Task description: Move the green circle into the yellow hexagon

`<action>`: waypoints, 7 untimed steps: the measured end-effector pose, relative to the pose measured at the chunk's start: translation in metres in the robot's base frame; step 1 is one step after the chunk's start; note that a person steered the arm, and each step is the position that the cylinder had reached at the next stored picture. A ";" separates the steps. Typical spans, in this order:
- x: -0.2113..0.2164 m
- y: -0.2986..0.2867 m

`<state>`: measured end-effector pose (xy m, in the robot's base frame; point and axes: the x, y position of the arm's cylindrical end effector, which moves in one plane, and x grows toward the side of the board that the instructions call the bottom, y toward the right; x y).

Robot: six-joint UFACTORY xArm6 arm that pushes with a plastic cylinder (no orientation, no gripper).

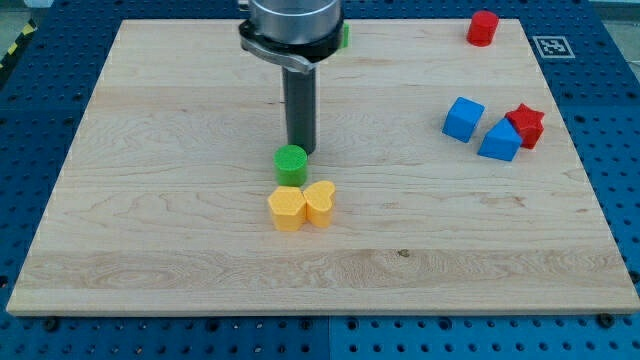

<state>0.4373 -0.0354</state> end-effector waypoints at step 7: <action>-0.178 -0.105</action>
